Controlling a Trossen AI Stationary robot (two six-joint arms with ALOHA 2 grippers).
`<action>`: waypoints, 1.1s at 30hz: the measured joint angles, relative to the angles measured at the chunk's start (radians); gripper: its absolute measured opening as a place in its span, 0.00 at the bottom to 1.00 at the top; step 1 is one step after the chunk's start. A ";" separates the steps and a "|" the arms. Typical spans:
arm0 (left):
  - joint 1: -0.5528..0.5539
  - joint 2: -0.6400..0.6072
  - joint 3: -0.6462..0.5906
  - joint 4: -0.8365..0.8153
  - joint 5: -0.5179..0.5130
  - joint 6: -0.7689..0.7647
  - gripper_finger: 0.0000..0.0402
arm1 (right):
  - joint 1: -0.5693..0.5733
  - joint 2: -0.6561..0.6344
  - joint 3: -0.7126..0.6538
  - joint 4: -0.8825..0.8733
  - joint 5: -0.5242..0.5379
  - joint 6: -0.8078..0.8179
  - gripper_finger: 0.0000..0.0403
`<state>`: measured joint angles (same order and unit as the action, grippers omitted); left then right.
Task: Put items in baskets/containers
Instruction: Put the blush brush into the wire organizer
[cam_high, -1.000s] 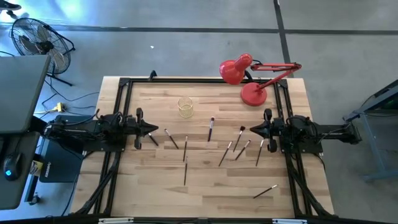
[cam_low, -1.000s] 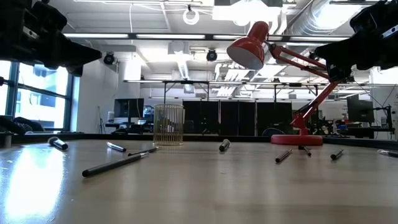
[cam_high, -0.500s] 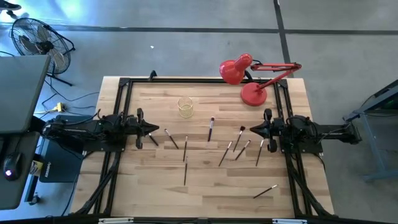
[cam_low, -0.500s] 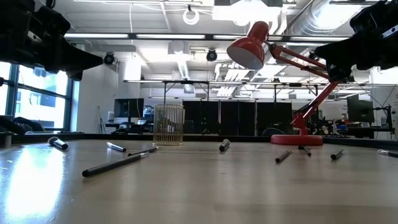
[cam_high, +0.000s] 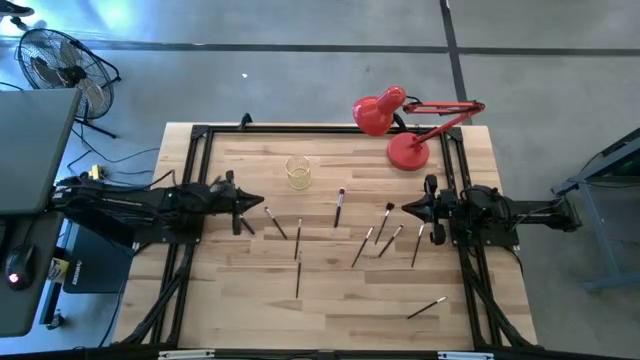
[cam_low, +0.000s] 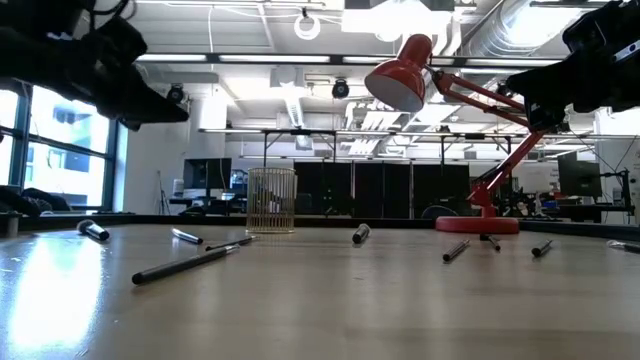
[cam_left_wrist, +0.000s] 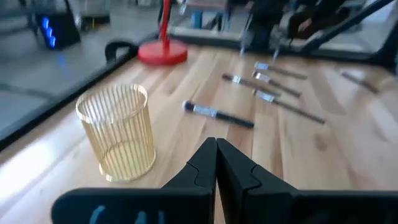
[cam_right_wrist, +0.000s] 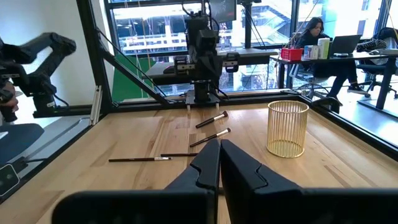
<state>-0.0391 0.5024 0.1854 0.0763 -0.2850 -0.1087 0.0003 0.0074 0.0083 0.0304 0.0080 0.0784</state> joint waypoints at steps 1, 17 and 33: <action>0.000 0.036 0.019 -0.002 0.000 -0.003 0.00 | 0.000 0.000 0.000 0.001 0.000 0.000 0.02; 0.000 0.590 0.348 0.003 -0.034 -0.062 0.00 | 0.000 0.000 0.000 0.003 0.002 0.000 0.02; 0.000 0.523 0.307 0.034 0.066 -0.046 0.00 | 0.084 0.306 0.152 0.048 0.187 0.112 0.00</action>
<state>-0.0395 1.0258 0.4920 0.1102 -0.2192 -0.1543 0.0845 0.3136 0.1602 0.0782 0.1946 0.1900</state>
